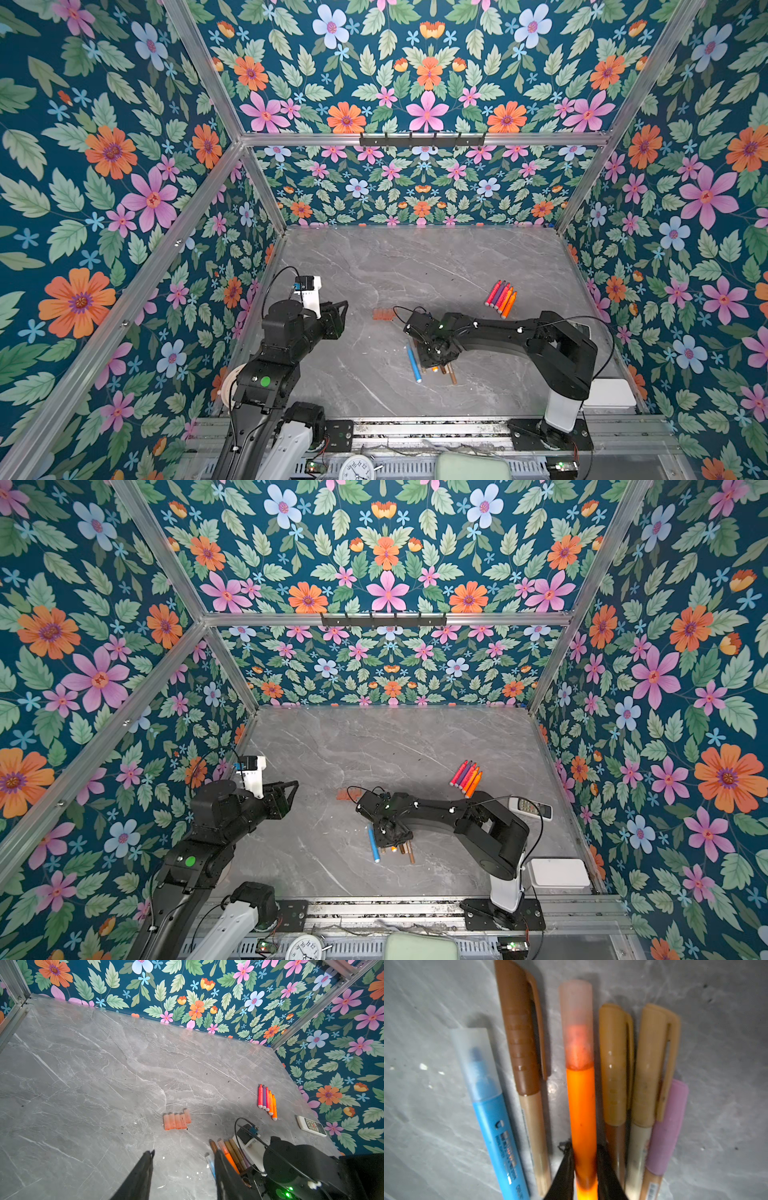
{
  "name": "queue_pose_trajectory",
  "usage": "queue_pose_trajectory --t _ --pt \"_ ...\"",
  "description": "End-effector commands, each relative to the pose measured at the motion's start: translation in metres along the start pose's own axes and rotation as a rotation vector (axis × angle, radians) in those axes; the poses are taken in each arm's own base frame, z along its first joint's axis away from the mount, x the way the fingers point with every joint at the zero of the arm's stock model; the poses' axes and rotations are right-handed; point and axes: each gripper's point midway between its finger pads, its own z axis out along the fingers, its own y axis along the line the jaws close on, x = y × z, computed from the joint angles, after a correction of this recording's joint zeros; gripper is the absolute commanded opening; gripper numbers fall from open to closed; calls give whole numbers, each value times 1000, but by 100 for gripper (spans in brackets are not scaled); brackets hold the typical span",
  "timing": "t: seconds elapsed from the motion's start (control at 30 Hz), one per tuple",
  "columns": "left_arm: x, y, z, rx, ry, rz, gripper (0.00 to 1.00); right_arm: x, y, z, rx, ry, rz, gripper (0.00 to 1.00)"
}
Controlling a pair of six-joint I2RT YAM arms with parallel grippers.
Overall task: Remove pen caps from pens
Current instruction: Pick up the pen from the bottom-center of the table.
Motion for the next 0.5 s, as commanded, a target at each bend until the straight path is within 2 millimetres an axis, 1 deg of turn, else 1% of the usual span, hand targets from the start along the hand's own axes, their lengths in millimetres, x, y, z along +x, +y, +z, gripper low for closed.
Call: queue_pose_trajectory --t 0.0,0.1,0.17,0.2,0.27,0.37,0.43,0.47 --pt "-3 0 0 2 -13 -5 50 0 -3 1 9 -14 21 16" --pt "-4 0 -1 0 -16 -5 50 -4 5 -3 -31 -26 15 13" --pt "-4 0 0 -3 -16 -5 50 -10 11 -9 -50 -42 6 7" --pt "-5 0 0 -4 -17 -6 50 -13 13 -13 -57 -52 -1 6" --pt "-4 0 1 -4 -10 -9 50 -21 16 -26 -68 -86 -11 1" --pt "-9 -5 0 21 -24 -15 50 -32 17 -52 -90 -157 -21 0" --pt "-11 -9 0 47 -36 -36 50 -35 15 -66 -102 -196 -30 0" --pt "-12 -13 3 74 -41 -60 50 -38 13 -83 -128 -237 -30 0"
